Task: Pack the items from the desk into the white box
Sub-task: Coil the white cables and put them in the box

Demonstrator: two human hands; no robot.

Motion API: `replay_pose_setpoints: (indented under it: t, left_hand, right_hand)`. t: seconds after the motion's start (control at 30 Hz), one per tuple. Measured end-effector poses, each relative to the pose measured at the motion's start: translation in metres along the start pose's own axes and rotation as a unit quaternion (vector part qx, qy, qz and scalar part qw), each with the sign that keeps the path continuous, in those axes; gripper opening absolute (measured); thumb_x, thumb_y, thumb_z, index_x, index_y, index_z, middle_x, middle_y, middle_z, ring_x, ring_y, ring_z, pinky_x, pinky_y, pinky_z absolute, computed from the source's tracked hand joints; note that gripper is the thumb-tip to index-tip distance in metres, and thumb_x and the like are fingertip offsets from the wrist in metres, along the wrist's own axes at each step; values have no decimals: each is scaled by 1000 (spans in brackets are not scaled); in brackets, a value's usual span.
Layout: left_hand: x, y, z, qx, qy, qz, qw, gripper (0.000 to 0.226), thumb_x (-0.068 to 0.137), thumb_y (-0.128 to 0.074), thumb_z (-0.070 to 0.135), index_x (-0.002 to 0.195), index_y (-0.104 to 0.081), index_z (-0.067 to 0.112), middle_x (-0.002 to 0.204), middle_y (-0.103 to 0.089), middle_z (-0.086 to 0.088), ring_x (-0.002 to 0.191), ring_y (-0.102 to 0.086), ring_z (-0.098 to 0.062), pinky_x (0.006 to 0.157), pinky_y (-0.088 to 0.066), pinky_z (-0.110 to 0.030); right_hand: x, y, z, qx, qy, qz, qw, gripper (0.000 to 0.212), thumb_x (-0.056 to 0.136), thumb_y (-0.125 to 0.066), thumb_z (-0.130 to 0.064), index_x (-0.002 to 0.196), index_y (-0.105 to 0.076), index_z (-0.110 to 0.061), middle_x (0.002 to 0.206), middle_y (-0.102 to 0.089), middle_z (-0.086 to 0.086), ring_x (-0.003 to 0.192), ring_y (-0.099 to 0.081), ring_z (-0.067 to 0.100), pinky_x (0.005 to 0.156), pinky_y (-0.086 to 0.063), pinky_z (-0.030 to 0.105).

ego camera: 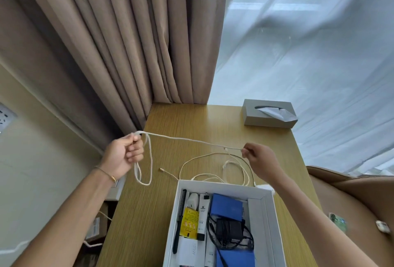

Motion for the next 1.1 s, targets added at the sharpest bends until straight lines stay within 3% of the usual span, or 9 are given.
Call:
replay_pose_setpoints:
  t: [0.2,0.3,0.47,0.53,0.6,0.7,0.87,1.03,1.1]
  left_hand:
    - [-8,-31,-6,-12,-87,31,996,33,108,-28,19,81,-47,14,59,-50,-7,47,-45,-15,46,-42,-23]
    - [-14,-66,-10,-19,-127,7,992,32,109,-28,21,89,-50,11,83,-70,-24,71,-69,-29,66,-60,-36]
    - [-21,-109,-27,198,-173,-20,965,30,110,-26,25,105,-49,6,103,-75,-21,98,-72,-36,85,-58,-45]
    - [-25,-116,-41,310,-168,-48,935,30,109,-29,27,104,-49,6,98,-76,-15,93,-74,-29,81,-60,-41]
    - [-29,-117,-55,367,-144,-70,916,27,109,-34,24,94,-48,5,82,-71,-14,72,-68,-26,63,-57,-43]
    - [-32,-114,-69,389,-120,-92,909,32,107,-39,16,83,-47,-2,58,-48,1,50,-39,-15,45,-33,-24]
    - [-31,-104,-63,291,-28,-179,939,39,101,-42,32,67,-52,16,52,-32,8,43,-22,-9,39,-22,-18]
    - [-24,-76,-47,-33,30,-161,986,36,102,-43,33,71,-50,16,53,-27,7,42,-21,-5,36,-24,-19]
    - [-20,-72,-43,-116,17,-138,983,35,105,-36,29,76,-51,16,52,-30,8,41,-21,-5,36,-26,-19]
  right_hand:
    - [-15,-29,-48,-98,83,-39,991,23,103,-52,-31,95,-72,-23,75,-68,-10,62,-59,3,53,-45,21]
    - [-33,-54,-86,-147,157,-126,968,24,103,-50,-28,97,-73,-23,86,-73,-4,73,-65,14,65,-58,34]
    - [-56,-60,-133,-86,246,-197,945,25,102,-49,-20,100,-74,-23,100,-76,-9,84,-68,10,72,-56,30]
    - [-53,-46,-141,-56,255,-171,950,21,100,-55,-20,96,-76,-21,89,-76,-8,74,-67,9,69,-55,27]
    - [-45,-31,-140,-45,231,-124,964,18,98,-62,-27,88,-75,-19,73,-73,-6,60,-64,10,62,-56,31]
    - [-32,-15,-129,-58,190,-63,978,38,89,-69,-50,66,-63,-21,52,-56,-9,45,-46,4,47,-44,23]
    - [-16,4,-97,59,147,-45,986,39,92,-63,-49,60,-50,-30,50,-47,-10,44,-42,4,45,-35,15]
    - [-13,-3,-51,39,72,-19,996,26,102,-56,-24,78,-63,-20,66,-64,-7,55,-54,10,56,-43,29]
    - [-23,-23,-51,-1,73,-47,996,23,103,-52,-18,88,-67,-25,73,-66,-10,52,-51,4,52,-42,22]
Point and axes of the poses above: each hand's wrist, its own x-axis towards the middle knuckle, its own y-axis out of the back of the hand, z = x × y, the point moved 5 cm from there along x, towards the middle knuckle
